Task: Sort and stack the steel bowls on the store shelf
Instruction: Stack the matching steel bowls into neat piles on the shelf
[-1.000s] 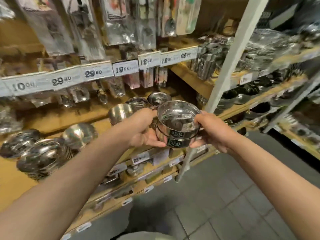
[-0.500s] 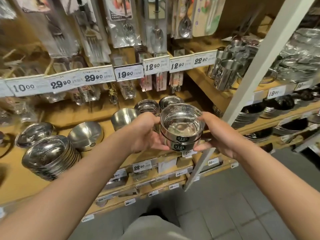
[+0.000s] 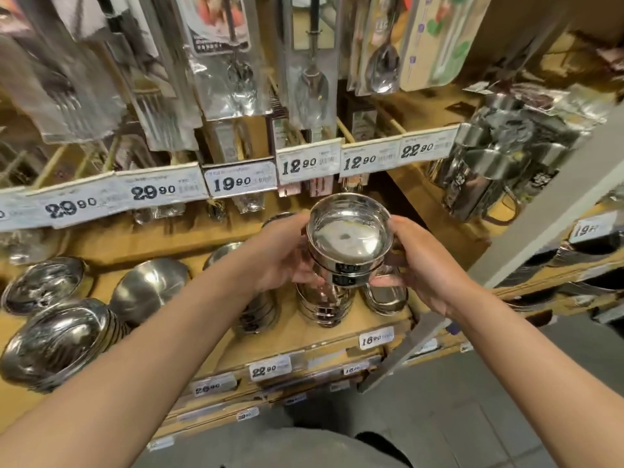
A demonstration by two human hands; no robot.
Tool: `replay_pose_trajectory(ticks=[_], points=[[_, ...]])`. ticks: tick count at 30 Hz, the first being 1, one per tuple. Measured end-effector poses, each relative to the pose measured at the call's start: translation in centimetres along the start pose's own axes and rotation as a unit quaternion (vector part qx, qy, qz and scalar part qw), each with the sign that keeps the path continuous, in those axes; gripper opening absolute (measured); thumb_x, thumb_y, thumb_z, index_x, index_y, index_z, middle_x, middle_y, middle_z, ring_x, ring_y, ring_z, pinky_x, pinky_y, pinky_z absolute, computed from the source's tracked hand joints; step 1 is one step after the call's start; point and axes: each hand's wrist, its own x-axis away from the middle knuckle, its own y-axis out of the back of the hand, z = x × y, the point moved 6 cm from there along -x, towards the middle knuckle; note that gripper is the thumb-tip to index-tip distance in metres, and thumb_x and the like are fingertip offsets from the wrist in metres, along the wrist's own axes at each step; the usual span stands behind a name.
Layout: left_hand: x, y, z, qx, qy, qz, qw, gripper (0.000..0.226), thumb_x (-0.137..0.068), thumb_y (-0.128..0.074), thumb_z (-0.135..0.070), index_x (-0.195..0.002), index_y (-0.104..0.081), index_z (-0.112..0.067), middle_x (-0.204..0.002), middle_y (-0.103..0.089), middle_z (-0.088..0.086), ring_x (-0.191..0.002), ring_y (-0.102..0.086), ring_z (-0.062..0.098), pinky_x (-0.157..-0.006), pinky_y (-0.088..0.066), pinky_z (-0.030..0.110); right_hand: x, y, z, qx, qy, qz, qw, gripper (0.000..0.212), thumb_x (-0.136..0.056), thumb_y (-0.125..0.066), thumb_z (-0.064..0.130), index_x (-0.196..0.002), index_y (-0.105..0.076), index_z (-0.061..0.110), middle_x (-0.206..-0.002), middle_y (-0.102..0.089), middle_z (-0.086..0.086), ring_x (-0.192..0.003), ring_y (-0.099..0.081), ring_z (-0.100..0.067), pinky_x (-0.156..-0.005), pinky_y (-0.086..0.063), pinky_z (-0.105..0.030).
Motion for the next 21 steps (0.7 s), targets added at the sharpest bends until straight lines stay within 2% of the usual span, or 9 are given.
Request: replay_pose_trajectory(ticks=[2, 5, 8, 10, 13, 16, 18, 20, 21], points=[[-0.5, 0.2, -0.1, -0.005, 0.003, -0.011, 1.0, 0.033, -0.101, -0.051, -0.042, -0.103, -0.067, -0.013, -0.09, -0.075, 0.012, -0.075, -0.072, 0.029, -0.068, -0.064, 0.049, -1.1, 0.0, 0.0, 0.008, 0.0, 0.009, 1.0, 0.03, -0.101, -0.051, 0.043, -0.121, -0.068, 0.029, -0.121, -0.07, -0.003, -0.089, -0.077, -0.023, -0.07, -0.063, -0.041], [-1.3, 0.3, -0.3, 0.009, 0.01, -0.047, 0.999, 0.035, -0.103, -0.049, -0.043, -0.108, -0.064, -0.012, -0.094, -0.071, 0.012, -0.068, -0.061, 0.022, -0.067, -0.064, 0.045, -2.7, 0.0, 0.5, 0.024, 0.001, 0.024, 0.999, 0.027, -0.102, -0.052, 0.042, -0.118, -0.069, 0.031, -0.127, -0.067, -0.002, -0.1, -0.074, -0.026, -0.068, -0.062, -0.039], [-1.5, 0.3, -0.2, 0.028, 0.008, -0.069, 0.997, 0.032, -0.104, -0.044, -0.037, -0.111, -0.063, -0.012, -0.094, -0.073, 0.012, -0.058, -0.064, 0.018, -0.067, -0.064, 0.044, -3.5, -0.6, 0.8, 0.031, 0.003, 0.039, 0.999, 0.022, -0.101, -0.052, 0.04, -0.109, -0.072, 0.037, -0.126, -0.065, 0.002, -0.11, -0.069, -0.024, -0.066, -0.063, -0.038], [-1.7, 0.2, 0.3, 0.039, 0.005, -0.08, 0.996, 0.029, -0.103, -0.042, -0.032, -0.106, -0.065, -0.014, -0.089, -0.077, 0.01, -0.068, -0.07, 0.022, -0.068, -0.064, 0.044, -3.9, -0.8, 0.5, 0.046, 0.007, 0.044, 0.998, 0.02, -0.1, -0.053, 0.038, -0.107, -0.072, 0.039, -0.126, -0.062, 0.007, -0.112, -0.065, -0.019, -0.07, -0.064, -0.042], [-1.6, -0.1, 1.3, 0.044, 0.003, -0.117, 0.992, 0.026, -0.101, -0.042, -0.031, -0.102, -0.065, -0.018, -0.094, -0.072, 0.01, -0.083, -0.069, 0.027, -0.066, -0.064, 0.044, -4.7, -0.8, -0.9, 0.058, -0.017, 0.051, 0.997, 0.026, -0.105, -0.048, 0.035, -0.127, -0.062, 0.034, -0.133, -0.057, 0.008, -0.113, -0.065, -0.019, -0.076, -0.065, -0.047], [-1.9, -0.4, 2.7, 0.051, 0.012, -0.128, 0.99, 0.027, -0.102, -0.042, -0.035, -0.106, -0.063, -0.019, -0.105, -0.071, 0.01, -0.097, -0.067, 0.031, -0.062, -0.061, 0.039, -5.2, -0.9, -2.3, 0.079, -0.058, 0.05, 0.994, 0.04, -0.107, -0.043, 0.039, -0.145, -0.049, 0.028, -0.15, -0.049, 0.003, -0.119, -0.063, -0.023, -0.076, -0.065, -0.045], [-2.2, -0.5, 3.6, 0.053, 0.012, -0.136, 0.989, 0.028, -0.102, -0.044, -0.039, -0.103, -0.064, -0.019, -0.096, -0.073, 0.009, -0.092, -0.068, 0.03, -0.065, -0.063, 0.043, -5.6, -0.9, -2.9, 0.111, -0.063, 0.054, 0.99, 0.045, -0.107, -0.039, 0.043, -0.149, -0.045, 0.027, -0.157, -0.042, 0.002, -0.129, -0.055, -0.026, -0.088, -0.062, -0.047], [-2.5, -0.4, 4.1, 0.062, 0.008, -0.15, 0.987, 0.03, -0.102, -0.045, -0.041, -0.097, -0.065, -0.019, -0.083, -0.074, 0.006, -0.083, -0.068, 0.029, -0.072, -0.062, 0.05, -6.2, -0.8, -3.4, 0.16, -0.054, 0.053, 0.984, 0.049, -0.107, -0.033, 0.046, -0.152, -0.04, 0.027, -0.16, -0.038, 0.002, -0.138, -0.045, -0.025, -0.109, -0.048, -0.051], [-2.7, -0.3, 4.3, 0.064, 0.007, -0.156, 0.986, 0.031, -0.102, -0.045, -0.041, -0.095, -0.065, -0.019, -0.078, -0.074, 0.004, -0.081, -0.068, 0.028, -0.075, -0.06, 0.053, -6.5, -0.8, -3.6, 0.18, -0.05, 0.054, 0.981, 0.052, -0.107, -0.032, 0.048, -0.154, -0.037, 0.026, -0.162, -0.036, 0.003, -0.141, -0.042, -0.025, -0.115, -0.04, -0.052]])
